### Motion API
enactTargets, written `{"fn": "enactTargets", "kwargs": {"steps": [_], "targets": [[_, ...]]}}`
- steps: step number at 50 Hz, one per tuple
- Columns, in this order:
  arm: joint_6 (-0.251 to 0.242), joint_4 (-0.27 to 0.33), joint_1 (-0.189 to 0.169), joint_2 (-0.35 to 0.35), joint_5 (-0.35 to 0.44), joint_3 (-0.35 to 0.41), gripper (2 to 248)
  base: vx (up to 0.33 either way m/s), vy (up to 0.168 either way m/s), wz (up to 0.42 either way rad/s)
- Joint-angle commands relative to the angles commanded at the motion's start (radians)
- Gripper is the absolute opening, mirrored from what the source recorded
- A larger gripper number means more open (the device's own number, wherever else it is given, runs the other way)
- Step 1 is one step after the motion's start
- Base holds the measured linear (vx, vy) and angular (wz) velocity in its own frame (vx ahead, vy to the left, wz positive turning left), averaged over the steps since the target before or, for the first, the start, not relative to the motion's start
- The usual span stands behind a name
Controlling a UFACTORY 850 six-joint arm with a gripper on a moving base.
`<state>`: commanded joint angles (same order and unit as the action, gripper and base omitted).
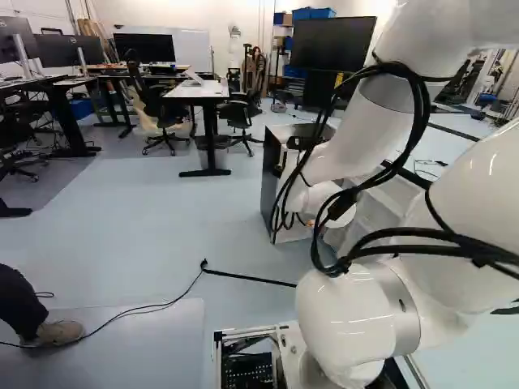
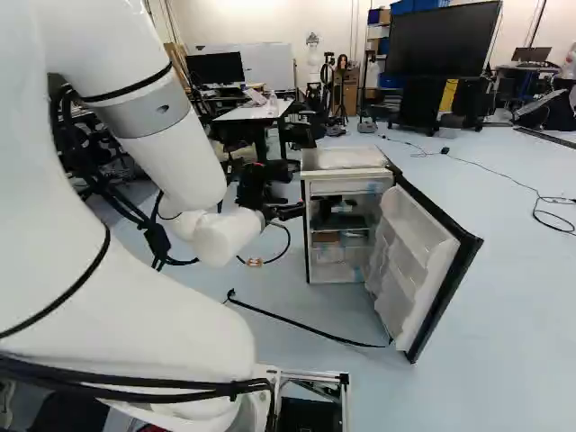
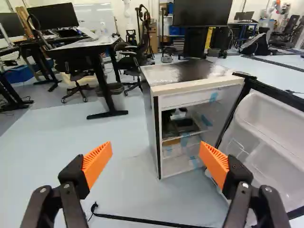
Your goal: Open the fridge door
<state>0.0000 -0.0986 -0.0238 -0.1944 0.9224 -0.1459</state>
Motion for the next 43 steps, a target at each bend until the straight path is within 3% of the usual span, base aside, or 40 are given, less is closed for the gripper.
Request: {"fn": "enactTargets", "kwargs": {"steps": [21, 43], "targets": [[0.000, 0.074, 0.018, -0.064, -0.037, 0.044, 247, 0.000, 0.000, 0.000], [0.000, 0.099, 0.024, -0.085, -0.050, 0.059, 247, 0.000, 0.000, 0.000]]}}
